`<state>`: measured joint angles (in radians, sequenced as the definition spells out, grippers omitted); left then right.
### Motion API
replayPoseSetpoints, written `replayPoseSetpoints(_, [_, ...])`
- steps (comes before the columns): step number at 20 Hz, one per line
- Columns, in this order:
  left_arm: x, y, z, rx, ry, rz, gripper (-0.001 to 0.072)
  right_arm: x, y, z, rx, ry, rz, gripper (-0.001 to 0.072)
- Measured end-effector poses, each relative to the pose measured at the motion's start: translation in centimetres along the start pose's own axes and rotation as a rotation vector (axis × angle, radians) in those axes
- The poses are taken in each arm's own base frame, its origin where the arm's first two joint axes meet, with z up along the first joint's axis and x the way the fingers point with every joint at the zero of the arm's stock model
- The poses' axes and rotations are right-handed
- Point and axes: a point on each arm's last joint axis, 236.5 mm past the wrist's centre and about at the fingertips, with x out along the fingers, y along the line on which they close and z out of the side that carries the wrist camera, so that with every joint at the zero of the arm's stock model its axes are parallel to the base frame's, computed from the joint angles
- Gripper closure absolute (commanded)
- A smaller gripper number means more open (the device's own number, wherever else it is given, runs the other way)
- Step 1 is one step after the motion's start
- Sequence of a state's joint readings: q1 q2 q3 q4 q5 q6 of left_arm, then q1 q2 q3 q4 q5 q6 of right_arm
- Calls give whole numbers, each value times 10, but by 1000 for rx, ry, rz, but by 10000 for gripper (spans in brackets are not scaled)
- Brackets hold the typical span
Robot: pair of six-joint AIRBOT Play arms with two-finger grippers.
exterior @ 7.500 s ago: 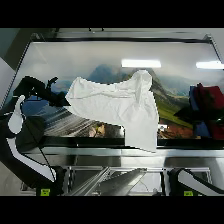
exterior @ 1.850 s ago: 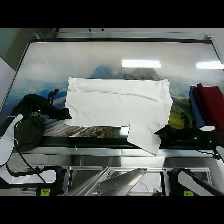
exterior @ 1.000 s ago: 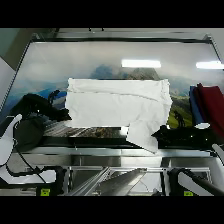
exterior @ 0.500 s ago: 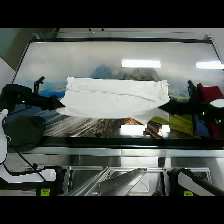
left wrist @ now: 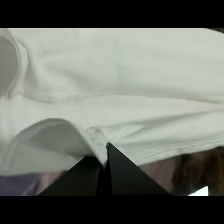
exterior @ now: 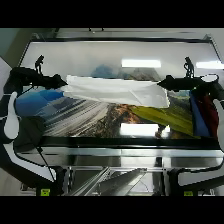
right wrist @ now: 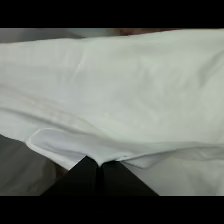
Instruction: Fold the shirts.
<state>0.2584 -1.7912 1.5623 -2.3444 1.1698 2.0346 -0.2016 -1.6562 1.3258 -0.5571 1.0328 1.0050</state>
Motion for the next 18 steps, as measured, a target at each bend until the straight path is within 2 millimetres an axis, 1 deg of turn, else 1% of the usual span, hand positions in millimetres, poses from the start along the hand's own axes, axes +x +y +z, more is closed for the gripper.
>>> replayPoseSetpoints(2, [19, 14, 13, -11, -7, 4, 696, 17, -17, 0, -5, 12, -11, 685])
replayPoseSetpoints(4, [39, 25, 17, -15, 10, -1, 696, 30, -30, -4, -12, 32, -15, 685])
replayPoseSetpoints(6, [55, 33, 17, -22, 35, -12, 696, 38, -42, -8, -20, 44, -28, 685])
replayPoseSetpoints(9, [66, 36, 16, -16, 64, -27, 694, 44, -52, -15, -36, 69, -44, 684])
replayPoseSetpoints(10, [66, 36, 18, -11, 66, -30, 498, 45, -54, -16, -40, 74, -48, 671])
replayPoseSetpoints(11, [66, 36, 19, -5, 66, -29, -2, 46, -55, -17, -43, 78, -50, 505])
replayPoseSetpoints(12, [65, 36, 19, 3, 69, -24, 35, 46, -57, -17, -49, 79, -55, 319])
replayPoseSetpoints(14, [63, 36, 19, 14, 78, -12, 36, 45, -59, -16, -59, 80, -60, 290])
replayPoseSetpoints(15, [60, 35, 20, 19, 76, -9, 36, 42, -62, -14, -70, 78, -71, 92])
replayPoseSetpoints(16, [53, 33, 24, 27, 67, -5, 36, 36, -67, -10, -89, 76, -93, 9])
replayPoseSetpoints(18, [37, 30, 34, 41, 34, 7, 36, 20, -84, -1, -81, 72, -164, 9])
